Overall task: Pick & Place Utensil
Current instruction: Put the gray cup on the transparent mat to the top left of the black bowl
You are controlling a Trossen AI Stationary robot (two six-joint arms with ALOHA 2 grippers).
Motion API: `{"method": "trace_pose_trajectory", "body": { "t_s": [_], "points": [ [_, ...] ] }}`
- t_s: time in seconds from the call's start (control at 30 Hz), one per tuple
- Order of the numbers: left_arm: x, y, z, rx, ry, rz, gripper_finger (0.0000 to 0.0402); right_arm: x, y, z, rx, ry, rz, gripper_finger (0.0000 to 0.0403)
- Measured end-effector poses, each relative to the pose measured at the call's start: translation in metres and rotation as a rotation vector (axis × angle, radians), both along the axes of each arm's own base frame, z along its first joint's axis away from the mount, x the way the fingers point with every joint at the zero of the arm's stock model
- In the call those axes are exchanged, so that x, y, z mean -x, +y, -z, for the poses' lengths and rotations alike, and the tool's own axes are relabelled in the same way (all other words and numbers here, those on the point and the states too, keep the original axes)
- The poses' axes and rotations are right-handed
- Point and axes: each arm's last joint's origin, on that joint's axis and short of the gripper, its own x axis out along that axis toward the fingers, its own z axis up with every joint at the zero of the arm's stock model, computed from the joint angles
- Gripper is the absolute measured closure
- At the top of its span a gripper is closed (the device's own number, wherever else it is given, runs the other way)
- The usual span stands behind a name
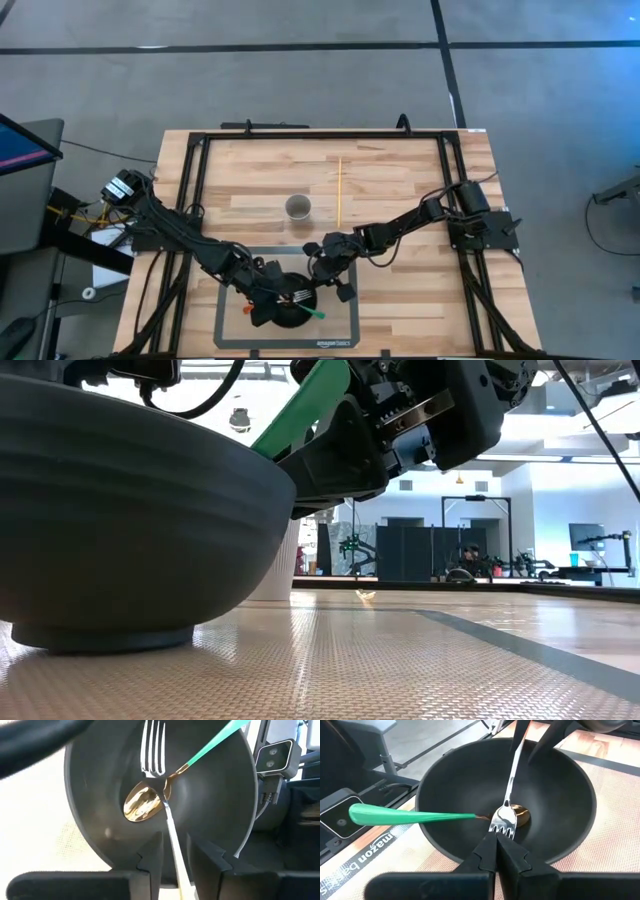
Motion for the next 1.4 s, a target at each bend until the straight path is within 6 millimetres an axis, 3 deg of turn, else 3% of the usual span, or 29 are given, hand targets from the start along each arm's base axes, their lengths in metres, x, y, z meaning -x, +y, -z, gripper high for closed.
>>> {"method": "trace_pose_trajectory", "body": {
  "t_s": [0.3,0.6,0.7,0.8,0.93,1.03,1.13,1.27,1.4],
  "points": [
    [-0.002,0.005,-0.006,-0.013,-0.047,-0.028,0.0316,0.000,0.000,-0.004,-0.004,-0.015,0.001,0.0402],
    [0.003,0.024,-0.041,-0.041,-0.203,0.013,0.0317,-0.001,-0.003,-0.043,-0.028,-0.054,0.017,0.0402],
    [0.008,0.029,-0.055,-0.126,-0.301,0.047,0.0317,0.006,-0.011,-0.067,-0.022,-0.067,0.033,0.0402],
    [0.013,0.036,-0.067,-0.208,-0.382,0.041,0.0317,0.019,-0.029,-0.100,-0.033,-0.056,0.158,0.0402],
    [0.019,0.043,-0.079,-0.301,-0.462,-0.007,0.0317,0.050,-0.052,-0.150,0.033,-0.097,0.325,0.0402],
    [0.022,0.046,-0.085,-0.342,-0.497,-0.026,0.0317,0.076,-0.062,-0.176,0.078,-0.145,0.446,0.0402],
    [0.023,0.048,-0.087,-0.359,-0.507,-0.019,0.0317,0.096,-0.074,-0.170,0.075,-0.210,0.534,0.0402],
    [0.024,0.049,-0.085,-0.417,-0.515,-0.017,0.0317,0.115,-0.095,-0.123,-0.026,-0.204,0.617,0.0402],
    [0.021,0.063,-0.070,-0.511,-0.471,-0.037,0.0317,0.125,-0.116,-0.087,-0.092,-0.190,0.689,0.0402]
  ]
}}
